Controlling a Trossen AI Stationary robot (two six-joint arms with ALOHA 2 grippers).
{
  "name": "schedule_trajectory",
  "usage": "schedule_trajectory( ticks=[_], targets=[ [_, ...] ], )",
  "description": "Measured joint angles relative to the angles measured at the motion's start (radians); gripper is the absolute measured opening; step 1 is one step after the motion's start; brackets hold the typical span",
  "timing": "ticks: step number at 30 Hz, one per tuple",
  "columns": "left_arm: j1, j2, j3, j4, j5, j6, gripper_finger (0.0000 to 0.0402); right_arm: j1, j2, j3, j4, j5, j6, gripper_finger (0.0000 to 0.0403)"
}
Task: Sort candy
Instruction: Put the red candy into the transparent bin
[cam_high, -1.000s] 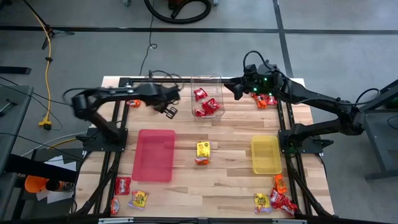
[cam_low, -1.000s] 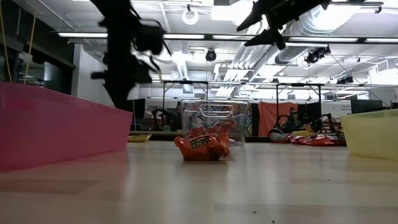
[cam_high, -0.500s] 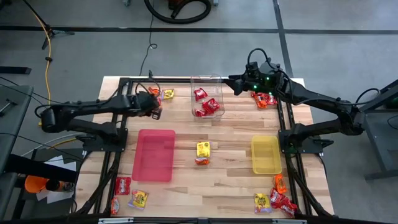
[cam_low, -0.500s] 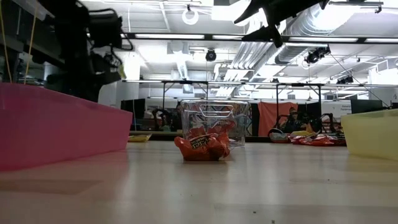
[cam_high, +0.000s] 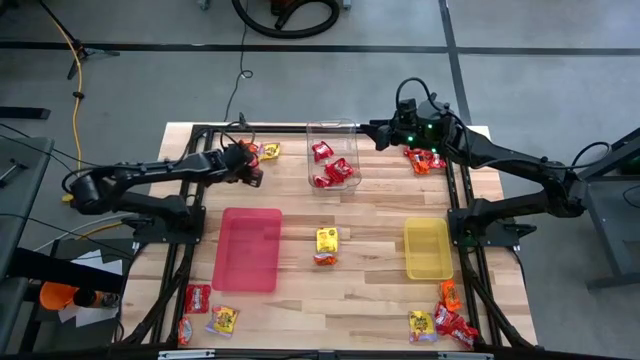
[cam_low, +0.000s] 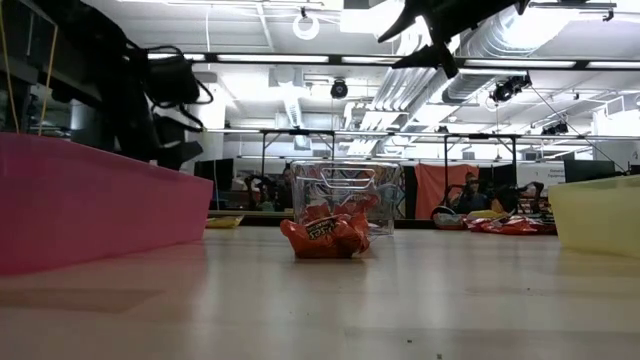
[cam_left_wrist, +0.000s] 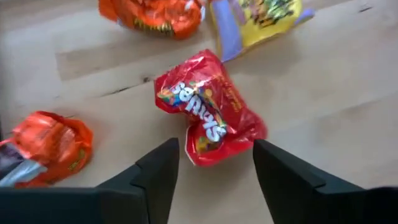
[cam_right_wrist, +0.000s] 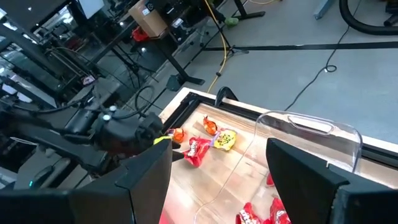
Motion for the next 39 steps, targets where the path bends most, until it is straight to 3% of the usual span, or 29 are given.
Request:
schedule_trajectory(
  ticks=[9,14,17,21,27,31,36,39],
  targets=[
    [0.029,0.201,0.005,0.025,0.047,-0.059,0.0202,0.000,0.000,0.000,-0.067,-0.018,-0.027,0.0256],
    [0.023,0.236,0.006,0.029,0.042,-0.111,0.0189,0.000,0.000,0.000,-0.071,-0.017,-0.033,0.0256],
    [0.015,0.233,0.003,0.047,0.043,-0.123,0.0138,0.000,0.000,0.000,-0.072,-0.018,-0.047,0.0256],
    [0.003,0.222,0.003,0.068,0.052,-0.128,0.0030,0.000,0.000,0.000,-0.071,-0.018,-0.053,0.0256],
    [-0.008,0.142,0.003,0.047,0.067,-0.129,0.0002,0.000,0.000,0.000,-0.071,-0.018,-0.053,0.0256],
    [-0.027,0.006,0.047,0.016,0.083,-0.088,0.0000,0.000,0.000,0.000,-0.071,-0.018,-0.053,0.0256],
    [-0.082,-0.164,0.146,0.024,0.088,-0.026,0.0000,0.000,0.000,0.000,-0.071,-0.018,-0.062,0.0256],
    [-0.131,-0.200,0.214,0.047,0.054,-0.002,0.0000,0.000,0.000,0.000,-0.065,-0.018,-0.072,0.0256]
  ],
)
